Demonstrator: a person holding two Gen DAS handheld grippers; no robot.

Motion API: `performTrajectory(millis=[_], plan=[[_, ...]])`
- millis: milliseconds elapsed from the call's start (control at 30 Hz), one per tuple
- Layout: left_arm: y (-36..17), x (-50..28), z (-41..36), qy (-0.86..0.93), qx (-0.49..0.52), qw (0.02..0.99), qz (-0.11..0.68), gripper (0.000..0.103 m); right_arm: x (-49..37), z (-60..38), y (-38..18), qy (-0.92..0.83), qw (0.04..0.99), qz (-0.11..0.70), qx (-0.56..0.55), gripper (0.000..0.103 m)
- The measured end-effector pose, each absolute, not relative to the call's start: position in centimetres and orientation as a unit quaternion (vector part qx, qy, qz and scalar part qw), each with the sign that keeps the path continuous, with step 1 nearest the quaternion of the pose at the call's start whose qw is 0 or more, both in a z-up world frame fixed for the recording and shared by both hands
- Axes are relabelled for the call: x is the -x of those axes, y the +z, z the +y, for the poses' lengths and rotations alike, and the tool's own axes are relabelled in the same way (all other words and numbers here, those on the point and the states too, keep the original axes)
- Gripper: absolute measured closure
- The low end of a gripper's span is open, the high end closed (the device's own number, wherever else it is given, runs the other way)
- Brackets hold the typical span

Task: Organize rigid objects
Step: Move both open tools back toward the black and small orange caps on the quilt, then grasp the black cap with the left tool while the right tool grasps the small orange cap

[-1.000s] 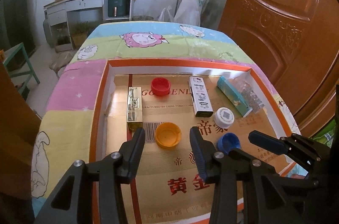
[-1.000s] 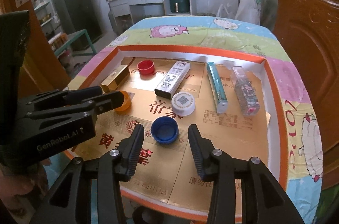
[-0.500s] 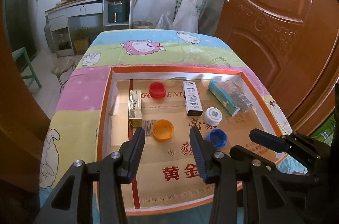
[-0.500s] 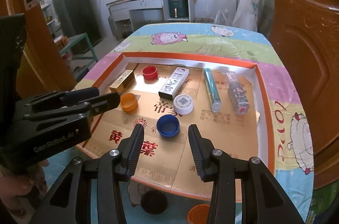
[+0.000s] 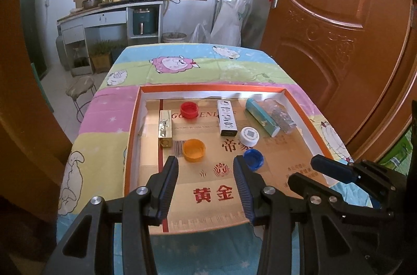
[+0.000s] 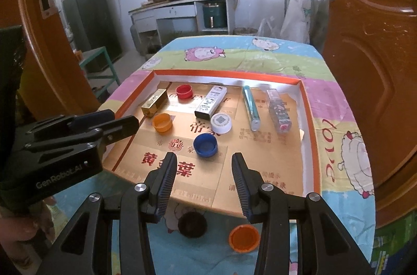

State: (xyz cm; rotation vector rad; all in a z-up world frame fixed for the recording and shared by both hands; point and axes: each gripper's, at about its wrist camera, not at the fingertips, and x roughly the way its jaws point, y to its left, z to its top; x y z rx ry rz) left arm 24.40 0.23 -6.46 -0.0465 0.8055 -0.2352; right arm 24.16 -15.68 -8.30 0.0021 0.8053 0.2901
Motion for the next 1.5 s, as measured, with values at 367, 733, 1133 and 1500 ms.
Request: performTrajectory(millis=[367, 733, 1133, 1500], plan=[[-5.3, -21.8, 0.5, -0.113, 0.023, 0.918, 0.38, 0.059, -21.5, -16.1, -7.2, 0.134, 0.915, 0.381, -0.004, 0.058], [-4.7, -19.2, 0.9, -0.118, 0.025, 0.921, 0.372, 0.059, -19.1, -16.9, -6.9, 0.117, 0.918, 0.379, -0.006, 0.058], [-5.3, -16.7, 1.1, -0.127, 0.03, 0.918, 0.374, 0.059, -16.5, -18.2, -7.7, 0.091, 0.917, 0.388, -0.001, 0.058], [-7.1, -15.5, 0.1, -0.14, 0.025, 0.909, 0.393, 0.059, -16.4, -18.3, -10.7, 0.078, 0.909, 0.41, 0.001, 0.058]])
